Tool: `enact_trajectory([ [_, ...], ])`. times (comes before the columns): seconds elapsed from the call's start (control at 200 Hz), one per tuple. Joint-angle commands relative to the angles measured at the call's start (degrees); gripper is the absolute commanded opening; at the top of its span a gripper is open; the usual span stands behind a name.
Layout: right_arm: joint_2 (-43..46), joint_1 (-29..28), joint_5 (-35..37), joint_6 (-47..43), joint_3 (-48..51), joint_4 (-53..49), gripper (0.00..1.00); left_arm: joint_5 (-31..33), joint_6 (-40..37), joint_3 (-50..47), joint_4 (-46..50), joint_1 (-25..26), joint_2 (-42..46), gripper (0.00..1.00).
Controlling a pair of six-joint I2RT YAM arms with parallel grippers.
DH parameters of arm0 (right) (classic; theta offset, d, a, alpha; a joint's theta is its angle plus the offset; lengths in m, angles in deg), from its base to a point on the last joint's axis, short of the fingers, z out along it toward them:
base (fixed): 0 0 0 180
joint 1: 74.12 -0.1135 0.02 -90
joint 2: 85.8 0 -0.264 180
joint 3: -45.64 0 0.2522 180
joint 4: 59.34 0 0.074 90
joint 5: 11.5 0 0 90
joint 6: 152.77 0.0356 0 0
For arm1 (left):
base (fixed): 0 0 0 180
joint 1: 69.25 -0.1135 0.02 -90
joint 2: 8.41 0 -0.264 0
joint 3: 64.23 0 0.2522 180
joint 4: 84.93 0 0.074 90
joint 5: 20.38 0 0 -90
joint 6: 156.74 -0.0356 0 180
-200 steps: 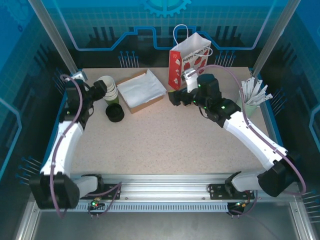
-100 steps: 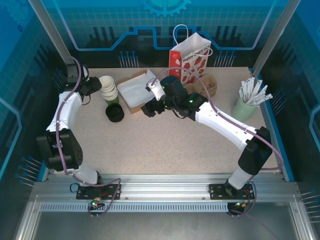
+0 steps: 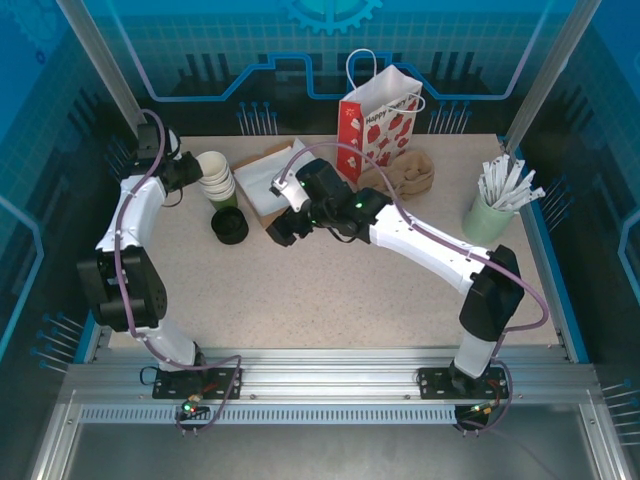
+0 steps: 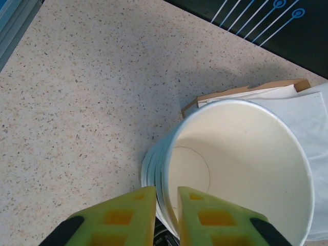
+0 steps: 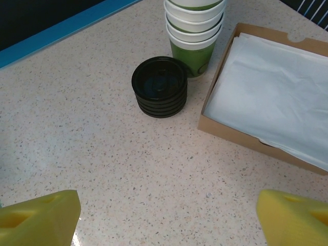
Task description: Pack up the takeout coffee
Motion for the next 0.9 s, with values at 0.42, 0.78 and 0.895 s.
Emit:
enact_trajectory([
  [0.42,-1.0,-1.5,0.2,-0.8,-2.0,-3.5,0.90,-0.8,-1.1,2.5,1.1,-0.2,-1.9,0.09],
  [0.78,-0.5,-2.1,1.2,-1.3,-2.1,-4.5,0.90,-0.5,-0.7,7.3,2.7,-0.2,-2.6,0.02],
  [0.895,-0.2,-2.0,1.2,-1.4,-2.2,-4.8,0.90,-0.6,-1.0,9.8,3.7,-0.2,-2.9,0.02],
])
